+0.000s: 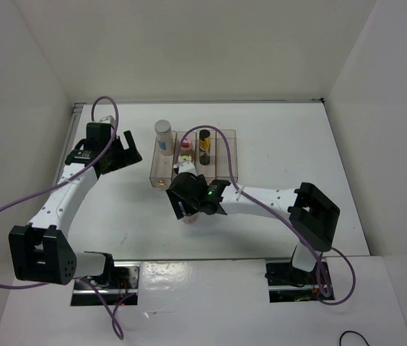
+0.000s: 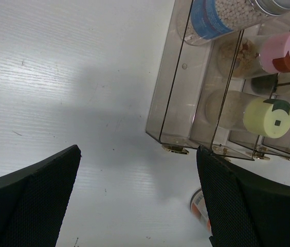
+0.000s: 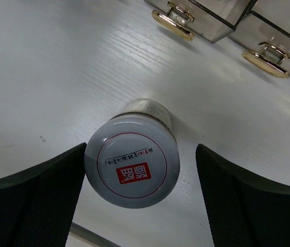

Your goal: Organize the condiment bottles

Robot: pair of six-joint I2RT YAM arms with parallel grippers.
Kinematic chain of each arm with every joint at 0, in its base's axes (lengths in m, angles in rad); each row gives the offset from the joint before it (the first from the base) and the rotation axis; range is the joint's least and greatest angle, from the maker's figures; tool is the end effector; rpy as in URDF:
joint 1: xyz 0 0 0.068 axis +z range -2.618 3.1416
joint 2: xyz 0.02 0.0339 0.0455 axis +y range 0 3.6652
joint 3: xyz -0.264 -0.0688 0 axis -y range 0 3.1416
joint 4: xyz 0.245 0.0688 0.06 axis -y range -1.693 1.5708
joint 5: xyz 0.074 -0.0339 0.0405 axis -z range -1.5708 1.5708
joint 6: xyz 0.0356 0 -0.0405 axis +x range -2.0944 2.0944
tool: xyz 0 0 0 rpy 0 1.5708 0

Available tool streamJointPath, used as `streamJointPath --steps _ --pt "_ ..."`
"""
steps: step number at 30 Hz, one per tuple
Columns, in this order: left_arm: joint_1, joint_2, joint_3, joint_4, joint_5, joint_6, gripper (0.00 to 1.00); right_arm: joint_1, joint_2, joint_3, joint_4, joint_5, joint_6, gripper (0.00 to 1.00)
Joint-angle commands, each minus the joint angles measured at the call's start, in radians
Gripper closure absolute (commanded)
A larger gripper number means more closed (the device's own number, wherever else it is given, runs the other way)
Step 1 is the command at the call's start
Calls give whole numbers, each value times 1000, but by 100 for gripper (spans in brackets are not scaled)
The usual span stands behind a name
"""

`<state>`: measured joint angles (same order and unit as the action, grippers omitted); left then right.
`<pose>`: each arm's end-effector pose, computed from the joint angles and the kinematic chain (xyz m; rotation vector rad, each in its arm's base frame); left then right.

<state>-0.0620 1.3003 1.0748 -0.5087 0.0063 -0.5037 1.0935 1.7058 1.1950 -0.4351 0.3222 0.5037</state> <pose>0.2825 -0.0178 0.2982 -0.5058 2.2675 -0.2953 0.1761 0.3160 0.2203 -0.5932 2.3986 0.2912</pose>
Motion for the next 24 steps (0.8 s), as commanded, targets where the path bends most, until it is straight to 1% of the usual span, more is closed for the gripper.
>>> streamJointPath --steps 1,5,10,12,15,18,19,22,23,24 --pt "5 -1 -4 32 20 -4 1 5 15 11 59 2 10 12" --pt "5 -1 -13 32 20 -4 1 5 26 11 59 2 10 15" --pt "5 -1 -13 41 29 -4 1 5 35 11 59 2 10 22" --pt "5 8 -13 41 29 -4 1 5 46 11 59 2 10 22" --pt "5 8 -13 41 29 -4 1 5 57 20 59 2 1 29" --pt "5 8 -13 41 29 -4 1 5 57 29 59 2 1 42" --pt "5 8 -13 41 29 -4 1 5 57 29 59 2 1 48" --pt "5 8 -13 41 38 -4 1 5 57 29 47 2 1 54" --pt "5 8 -13 41 38 -4 1 5 57 29 35 11 1 61" --pt "5 8 -13 41 38 -4 1 5 43 29 20 11 1 64"
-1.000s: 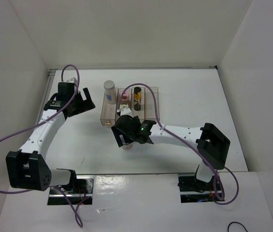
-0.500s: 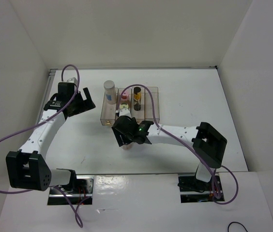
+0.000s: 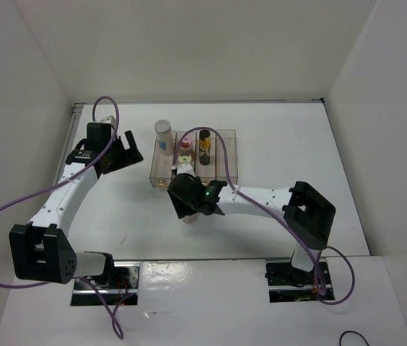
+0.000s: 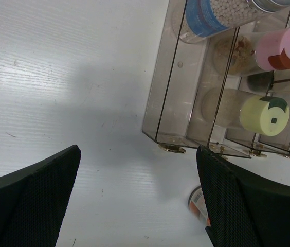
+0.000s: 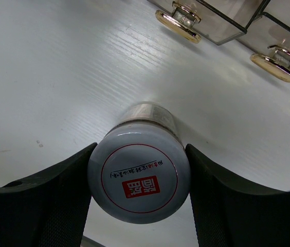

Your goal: Organize the condiment bottles

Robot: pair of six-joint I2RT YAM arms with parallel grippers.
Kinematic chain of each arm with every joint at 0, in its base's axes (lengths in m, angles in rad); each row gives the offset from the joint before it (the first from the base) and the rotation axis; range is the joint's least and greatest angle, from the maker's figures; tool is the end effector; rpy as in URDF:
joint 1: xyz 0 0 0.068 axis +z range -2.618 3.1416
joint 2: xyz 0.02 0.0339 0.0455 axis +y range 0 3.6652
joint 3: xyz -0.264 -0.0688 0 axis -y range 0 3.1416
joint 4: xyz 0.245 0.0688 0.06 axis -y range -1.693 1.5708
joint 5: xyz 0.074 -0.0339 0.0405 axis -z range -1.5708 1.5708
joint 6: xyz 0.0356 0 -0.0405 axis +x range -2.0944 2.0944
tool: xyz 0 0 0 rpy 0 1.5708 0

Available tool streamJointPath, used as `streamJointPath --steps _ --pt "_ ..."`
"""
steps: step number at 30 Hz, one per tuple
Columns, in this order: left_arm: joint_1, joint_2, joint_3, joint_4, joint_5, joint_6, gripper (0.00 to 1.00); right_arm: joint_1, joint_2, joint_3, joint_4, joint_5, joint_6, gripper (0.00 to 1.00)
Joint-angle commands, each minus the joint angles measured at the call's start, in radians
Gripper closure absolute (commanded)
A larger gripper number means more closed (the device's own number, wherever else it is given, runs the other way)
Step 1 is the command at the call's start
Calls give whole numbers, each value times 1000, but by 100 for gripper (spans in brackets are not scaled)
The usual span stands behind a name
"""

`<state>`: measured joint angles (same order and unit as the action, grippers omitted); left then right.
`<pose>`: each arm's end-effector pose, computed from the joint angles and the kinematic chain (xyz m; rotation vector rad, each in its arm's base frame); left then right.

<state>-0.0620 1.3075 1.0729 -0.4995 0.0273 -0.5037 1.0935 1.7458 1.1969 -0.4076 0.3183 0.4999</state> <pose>0.2843 -0.0186 0.2964 -0.4957 2.2725 -0.3191 0.1791 0.3221 0.2087 -0.6040 2.4062 0.2839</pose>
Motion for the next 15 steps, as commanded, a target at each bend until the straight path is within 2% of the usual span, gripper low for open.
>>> streamJointPath --steps 1,2,5,13,15 --pt "5 1 -11 32 17 -4 1 5 -14 36 -8 15 5 68" --pt "5 1 -11 32 17 -4 1 5 -25 36 -23 15 5 72" --pt "14 1 -11 32 17 -4 1 5 -90 36 -54 24 15 77" --pt "14 1 -11 32 17 -4 1 5 -334 61 -140 13 39 79" --pt "14 1 -11 32 17 -4 1 5 -379 88 -187 63 39 79"
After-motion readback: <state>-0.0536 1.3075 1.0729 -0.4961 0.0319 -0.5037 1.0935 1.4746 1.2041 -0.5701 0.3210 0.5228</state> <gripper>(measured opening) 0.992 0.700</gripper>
